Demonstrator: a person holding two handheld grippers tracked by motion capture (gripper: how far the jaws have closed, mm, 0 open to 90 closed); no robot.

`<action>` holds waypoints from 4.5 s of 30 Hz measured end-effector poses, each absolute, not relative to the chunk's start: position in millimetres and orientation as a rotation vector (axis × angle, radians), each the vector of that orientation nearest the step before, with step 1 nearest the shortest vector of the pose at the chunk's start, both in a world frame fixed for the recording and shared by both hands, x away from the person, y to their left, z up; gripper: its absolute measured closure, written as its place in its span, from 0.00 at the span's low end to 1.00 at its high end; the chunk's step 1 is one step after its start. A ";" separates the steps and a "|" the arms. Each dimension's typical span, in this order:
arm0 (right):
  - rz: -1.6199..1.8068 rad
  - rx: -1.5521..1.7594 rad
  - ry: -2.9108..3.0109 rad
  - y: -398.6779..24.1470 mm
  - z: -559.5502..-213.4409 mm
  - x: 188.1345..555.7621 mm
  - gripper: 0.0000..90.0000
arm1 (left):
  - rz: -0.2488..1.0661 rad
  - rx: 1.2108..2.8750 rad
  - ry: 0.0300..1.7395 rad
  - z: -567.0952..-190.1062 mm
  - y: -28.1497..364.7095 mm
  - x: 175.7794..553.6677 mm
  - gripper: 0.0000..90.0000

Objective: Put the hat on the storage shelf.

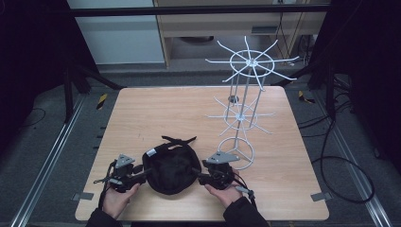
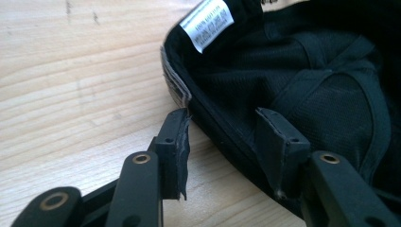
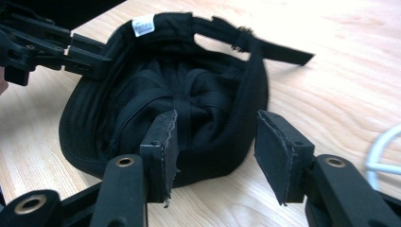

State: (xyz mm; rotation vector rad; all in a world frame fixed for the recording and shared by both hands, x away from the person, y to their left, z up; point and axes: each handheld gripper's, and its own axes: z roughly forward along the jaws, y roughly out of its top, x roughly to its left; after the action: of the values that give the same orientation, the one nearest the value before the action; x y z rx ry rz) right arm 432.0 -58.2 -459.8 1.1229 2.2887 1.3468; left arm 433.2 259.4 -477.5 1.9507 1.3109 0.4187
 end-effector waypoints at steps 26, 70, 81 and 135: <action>1.318 1.034 2.254 -48.2 -455.9 432.5 0.93 | 0.371 1.992 1.346 -485.2 245.4 434.0 0.75; 1.412 0.935 2.262 -38.5 -458.8 419.6 0.92 | 0.303 1.786 1.130 -428.4 213.2 439.2 0.54; 1.414 0.926 2.273 -37.1 -459.7 419.3 0.92 | 0.310 1.812 1.137 -428.4 179.9 449.1 0.43; 1.563 0.897 2.323 -62.4 -441.7 419.5 0.56 | 0.329 1.635 0.988 -376.5 189.3 423.8 0.94</action>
State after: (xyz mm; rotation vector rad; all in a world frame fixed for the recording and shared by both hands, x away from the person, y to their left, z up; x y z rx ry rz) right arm 419.5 -62.4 -441.7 0.8967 2.3232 1.5632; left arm 423.8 189.3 -376.5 1.6350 0.9876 0.3288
